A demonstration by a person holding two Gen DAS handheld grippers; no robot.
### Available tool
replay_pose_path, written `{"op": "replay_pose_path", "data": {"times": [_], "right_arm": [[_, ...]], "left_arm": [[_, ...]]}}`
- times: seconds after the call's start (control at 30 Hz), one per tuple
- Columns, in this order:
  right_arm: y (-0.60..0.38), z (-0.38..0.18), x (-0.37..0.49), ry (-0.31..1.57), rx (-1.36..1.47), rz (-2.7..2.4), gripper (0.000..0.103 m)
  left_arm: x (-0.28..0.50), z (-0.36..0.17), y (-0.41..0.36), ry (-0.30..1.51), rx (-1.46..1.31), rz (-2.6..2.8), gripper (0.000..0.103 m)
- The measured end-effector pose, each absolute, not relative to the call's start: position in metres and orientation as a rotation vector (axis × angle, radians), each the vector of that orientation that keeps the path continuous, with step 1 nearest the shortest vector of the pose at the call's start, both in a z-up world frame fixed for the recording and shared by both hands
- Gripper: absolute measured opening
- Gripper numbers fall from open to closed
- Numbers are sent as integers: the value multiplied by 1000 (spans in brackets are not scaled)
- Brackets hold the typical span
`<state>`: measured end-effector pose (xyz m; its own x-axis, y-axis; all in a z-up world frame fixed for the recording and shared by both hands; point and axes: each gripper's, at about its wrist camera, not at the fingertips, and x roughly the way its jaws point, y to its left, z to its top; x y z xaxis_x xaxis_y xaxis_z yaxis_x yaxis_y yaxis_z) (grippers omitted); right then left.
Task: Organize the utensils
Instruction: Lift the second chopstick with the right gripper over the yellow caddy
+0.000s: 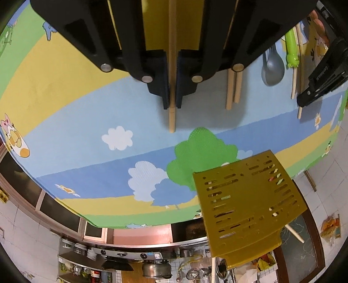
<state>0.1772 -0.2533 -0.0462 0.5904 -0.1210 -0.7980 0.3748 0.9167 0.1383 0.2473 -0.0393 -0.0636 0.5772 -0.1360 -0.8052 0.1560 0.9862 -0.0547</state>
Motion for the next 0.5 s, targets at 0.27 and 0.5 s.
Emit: {"op": "replay_pose_path", "data": {"times": [0.27, 0.5], "right_arm": [[-262, -17, 163, 767, 338, -230, 6], [-263, 25, 137, 582, 317, -177, 6]], "left_arm": [[234, -41, -32, 858, -27, -185, 5], [200, 5, -23, 666, -29, -178, 5]]}}
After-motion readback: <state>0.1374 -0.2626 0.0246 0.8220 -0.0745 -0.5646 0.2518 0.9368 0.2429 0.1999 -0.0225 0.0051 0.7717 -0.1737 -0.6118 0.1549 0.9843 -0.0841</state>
